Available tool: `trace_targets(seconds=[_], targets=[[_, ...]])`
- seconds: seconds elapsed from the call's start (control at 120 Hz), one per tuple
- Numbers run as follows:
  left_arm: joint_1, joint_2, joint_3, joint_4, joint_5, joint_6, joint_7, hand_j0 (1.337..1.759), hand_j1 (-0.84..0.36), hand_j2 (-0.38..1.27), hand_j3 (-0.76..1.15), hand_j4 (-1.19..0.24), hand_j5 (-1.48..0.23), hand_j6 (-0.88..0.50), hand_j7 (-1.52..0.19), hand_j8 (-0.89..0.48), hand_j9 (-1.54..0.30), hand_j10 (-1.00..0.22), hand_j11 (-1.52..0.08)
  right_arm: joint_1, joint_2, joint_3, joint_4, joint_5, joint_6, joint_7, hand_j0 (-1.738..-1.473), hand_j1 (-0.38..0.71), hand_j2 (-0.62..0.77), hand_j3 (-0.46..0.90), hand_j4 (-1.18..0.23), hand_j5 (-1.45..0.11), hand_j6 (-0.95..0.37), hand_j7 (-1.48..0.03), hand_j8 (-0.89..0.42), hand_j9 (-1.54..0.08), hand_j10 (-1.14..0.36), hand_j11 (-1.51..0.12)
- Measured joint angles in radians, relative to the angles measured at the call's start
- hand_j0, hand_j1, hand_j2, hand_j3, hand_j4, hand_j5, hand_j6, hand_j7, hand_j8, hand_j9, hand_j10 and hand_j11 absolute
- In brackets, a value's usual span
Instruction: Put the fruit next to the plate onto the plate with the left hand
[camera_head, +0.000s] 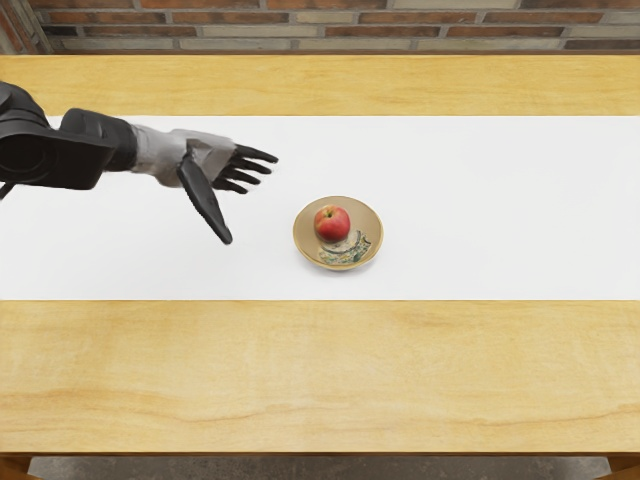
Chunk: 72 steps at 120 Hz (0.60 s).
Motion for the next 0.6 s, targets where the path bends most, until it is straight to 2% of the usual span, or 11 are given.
trace_targets(seconds=[0.183,0.367,0.6], targets=[[0.050,0.154,-0.005,-0.014,-0.094,-0.033,0.000,1.658,0.34,0.00,0.00,-0.01,-0.01,-0.01,-0.01,-0.01,-0.01,-0.01,-0.01,0.000,0.000,0.000,0.000,0.000,0.001,0.000,-1.658,-0.33,0.00,0.00,-0.01,-0.02,-0.01,-0.02,-0.01,-0.02,-0.01,-0.02],[0.066,0.220,-0.007,-0.015,-0.147,-0.039,0.000,1.658,0.35,0.00,0.00,0.00,0.00,0.00,0.00,0.00,0.00,0.00,0.00,0.002,0.000,0.002,0.000,0.000,0.000,0.000,-1.658,-0.33,0.00,0.00,-0.01,-0.02,-0.01,-0.02,-0.01,-0.02,-0.01,-0.02],[0.084,0.224,-0.006,-0.012,-0.197,-0.040,0.000,1.658,0.35,0.00,0.00,0.00,0.00,0.00,0.00,0.00,0.00,0.00,0.00,0.002,0.000,0.002,0.000,0.000,0.000,0.000,-1.658,-0.33,0.00,0.00,-0.01,-0.02,-0.01,-0.02,-0.01,-0.02,-0.01,-0.02]])
